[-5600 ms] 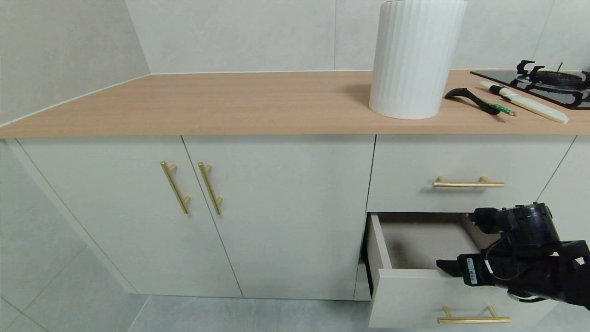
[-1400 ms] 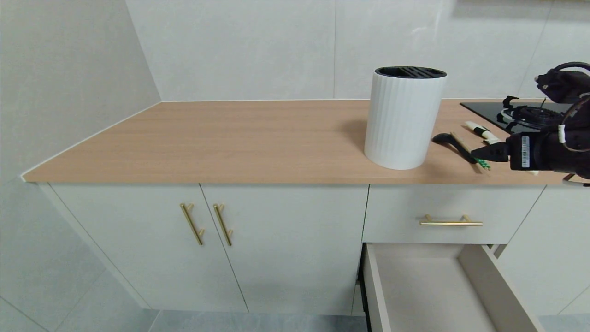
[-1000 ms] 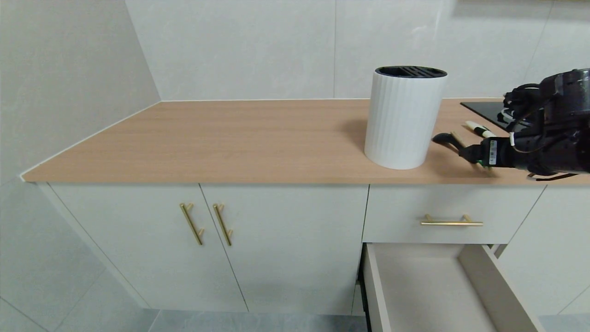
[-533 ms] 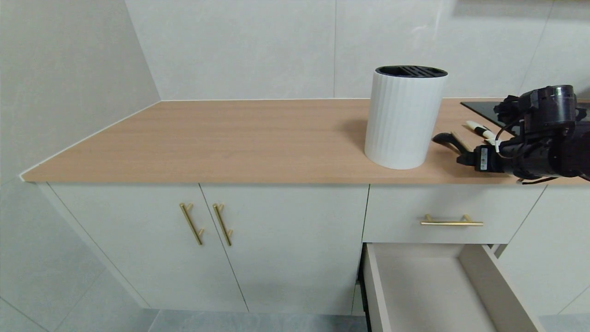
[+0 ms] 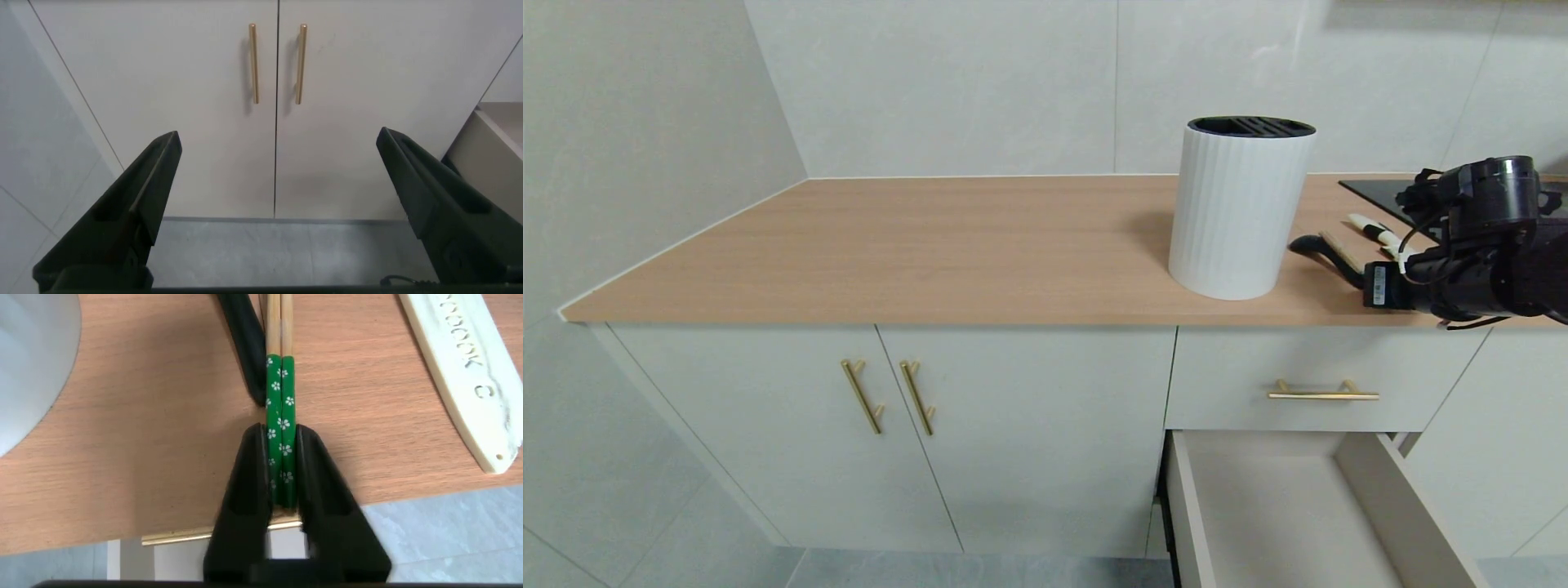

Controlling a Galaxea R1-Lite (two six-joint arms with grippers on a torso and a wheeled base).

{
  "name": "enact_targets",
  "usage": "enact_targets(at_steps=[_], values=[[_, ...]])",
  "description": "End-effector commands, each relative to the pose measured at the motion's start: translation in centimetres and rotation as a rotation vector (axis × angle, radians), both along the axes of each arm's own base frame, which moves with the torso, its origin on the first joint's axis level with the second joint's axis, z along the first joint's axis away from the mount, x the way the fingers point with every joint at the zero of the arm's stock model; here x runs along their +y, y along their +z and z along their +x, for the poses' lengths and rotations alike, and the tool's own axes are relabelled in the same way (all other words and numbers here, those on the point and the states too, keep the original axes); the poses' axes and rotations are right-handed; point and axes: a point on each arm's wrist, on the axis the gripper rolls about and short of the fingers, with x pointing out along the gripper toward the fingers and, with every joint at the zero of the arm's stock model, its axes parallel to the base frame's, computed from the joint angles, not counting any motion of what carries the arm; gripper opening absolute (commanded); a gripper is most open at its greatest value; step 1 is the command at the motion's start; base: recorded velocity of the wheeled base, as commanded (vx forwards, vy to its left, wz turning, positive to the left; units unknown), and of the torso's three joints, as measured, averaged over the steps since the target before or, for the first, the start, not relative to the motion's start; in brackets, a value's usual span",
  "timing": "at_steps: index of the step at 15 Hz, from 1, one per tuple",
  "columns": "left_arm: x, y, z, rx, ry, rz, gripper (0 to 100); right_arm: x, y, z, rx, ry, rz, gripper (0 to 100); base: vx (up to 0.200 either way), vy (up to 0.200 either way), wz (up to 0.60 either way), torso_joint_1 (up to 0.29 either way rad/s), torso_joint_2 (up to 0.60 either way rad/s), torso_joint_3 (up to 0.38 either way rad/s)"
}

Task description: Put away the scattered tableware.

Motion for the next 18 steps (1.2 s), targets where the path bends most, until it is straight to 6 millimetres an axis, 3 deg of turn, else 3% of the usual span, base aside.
enact_targets(at_steps=[1, 5, 7, 8, 9, 10, 11, 12, 13, 14, 16, 17, 18], values=[[0.0, 0.0, 0.0, 0.001, -0.001, 0.0, 100, 0.0, 0.3, -0.2, -0.008, 0.0, 0.001, 0, 0.0, 0.0, 0.0, 0.0, 0.0, 0.0], [0.0, 0.0, 0.0, 0.001, 0.0, 0.0, 100, 0.0, 0.3, -0.2, -0.008, 0.0, 0.001, 0, 0.0, 0.0, 0.0, 0.0, 0.0, 0.0], [0.0, 0.0, 0.0, 0.001, 0.0, 0.0, 100, -0.2, 1.4, -1.1, -0.039, -0.005, 0.005, 0, 0.0, 0.0, 0.0, 0.0, 0.0, 0.0], [0.0, 0.0, 0.0, 0.001, 0.0, 0.0, 100, -0.2, 3.3, -3.8, -0.084, -0.008, 0.029, 0, 0.0, 0.0, 0.0, 0.0, 0.0, 0.0], [0.0, 0.0, 0.0, 0.001, 0.0, 0.0, 100, -0.1, 3.9, -5.2, -0.088, -0.005, 0.043, 0, 0.0, 0.0, 0.0, 0.0, 0.0, 0.0], [0.0, 0.0, 0.0, 0.001, 0.0, 0.0, 100, 1.1, 4.7, -8.6, -0.088, 0.038, 0.077, 0, 0.0, 0.0, 0.0, 0.0, 0.0, 0.0], [0.0, 0.0, 0.0, 0.001, 0.0, 0.0, 100, 1.4, 5.1, -10.0, -0.094, 0.056, 0.09, 0, 0.0, 0.0, 0.0, 0.0, 0.0, 0.0], [0.0, 0.0, 0.0, 0.001, 0.0, 0.0, 100, 1.2, 6.3, -13.1, -0.115, 0.069, 0.105, 0, 0.0, 0.0, 0.0, 0.0, 0.0, 0.0], [0.0, 0.0, 0.0, 0.001, 0.0, 0.0, 100, 1.1, 6.5, -13.9, -0.115, 0.07, 0.109, 0, 0.0, 0.0, 0.0, 0.0, 0.0, 0.0], [0.0, 0.0, 0.0, 0.001, 0.0, 0.0, 100, 0.6, 7.3, -16.7, -0.11, 0.076, 0.112, 0, 0.0, 0.0, 0.0, 0.0, 0.0, 0.0], [0.0, 0.0, 0.0, 0.001, 0.0, 0.0, 100, 0.1, 7.8, -19.7, -0.096, 0.078, 0.113, 0, 0.0, 0.0, 0.0, 0.0, 0.0, 0.0], [0.0, 0.0, 0.0, 0.001, 0.0, 0.0, 100, 0.0, 7.8, -19.9, -0.093, 0.08, 0.114, 0, 0.0, 0.0, 0.0, 0.0, 0.0, 0.0], [0.0, 0.0, 0.0, 0.001, 0.0, 0.0, 100, -0.3, 7.6, -22.8, -0.024, 0.177, 0.155, 0, 0.0, 0.0, 0.0, 0.0, 0.0, 0.0]])
